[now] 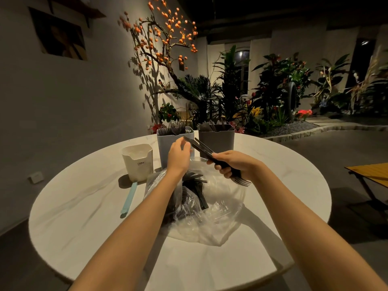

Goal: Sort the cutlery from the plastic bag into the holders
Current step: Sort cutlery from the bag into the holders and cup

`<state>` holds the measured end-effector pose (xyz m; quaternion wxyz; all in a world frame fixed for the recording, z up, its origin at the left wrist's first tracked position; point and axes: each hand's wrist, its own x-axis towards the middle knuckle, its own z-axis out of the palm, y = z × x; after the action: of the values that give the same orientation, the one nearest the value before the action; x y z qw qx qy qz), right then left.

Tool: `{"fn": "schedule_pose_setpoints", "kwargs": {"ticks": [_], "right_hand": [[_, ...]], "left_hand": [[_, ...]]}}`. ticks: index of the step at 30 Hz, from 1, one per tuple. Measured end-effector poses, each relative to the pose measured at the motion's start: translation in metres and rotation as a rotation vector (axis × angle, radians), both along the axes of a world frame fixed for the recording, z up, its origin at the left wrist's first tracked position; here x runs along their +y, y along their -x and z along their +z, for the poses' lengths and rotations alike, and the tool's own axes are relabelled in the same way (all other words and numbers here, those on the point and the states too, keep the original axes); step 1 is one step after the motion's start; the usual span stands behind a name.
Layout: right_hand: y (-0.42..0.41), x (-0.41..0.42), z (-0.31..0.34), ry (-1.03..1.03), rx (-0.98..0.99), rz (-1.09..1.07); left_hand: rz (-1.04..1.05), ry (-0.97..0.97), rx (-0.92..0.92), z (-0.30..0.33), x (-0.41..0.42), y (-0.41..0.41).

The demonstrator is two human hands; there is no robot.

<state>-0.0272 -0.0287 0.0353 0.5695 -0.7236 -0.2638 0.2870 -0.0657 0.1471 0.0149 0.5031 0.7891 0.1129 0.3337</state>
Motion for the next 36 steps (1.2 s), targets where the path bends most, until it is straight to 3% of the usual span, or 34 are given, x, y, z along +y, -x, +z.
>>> {"fn": "schedule_pose_setpoints", "kwargs": {"ticks": [11,14,17,21,28,36], "right_hand": [[-0.029,0.017,-0.022,-0.085,-0.245,-0.048],[-0.029,0.024,-0.039,-0.161,-0.334,-0.094],[-0.029,0.027,-0.049,-0.21,-0.372,-0.108],[-0.029,0.024,-0.051,-0.172,-0.336,-0.065],[-0.028,0.02,-0.052,-0.105,-0.26,-0.029],[-0.025,0.018,-0.055,-0.12,-0.224,-0.012]], "left_hand": [[0.004,0.229,-0.112,-0.007,0.006,-0.025],[-0.096,0.35,-0.109,-0.014,-0.002,-0.026],[-0.211,0.354,-0.054,-0.017,-0.01,-0.021],[-0.266,0.396,-0.041,-0.02,-0.007,-0.017],[-0.168,0.534,-0.071,-0.022,-0.006,-0.012],[-0.355,0.468,-0.016,-0.028,-0.003,-0.004]]}}
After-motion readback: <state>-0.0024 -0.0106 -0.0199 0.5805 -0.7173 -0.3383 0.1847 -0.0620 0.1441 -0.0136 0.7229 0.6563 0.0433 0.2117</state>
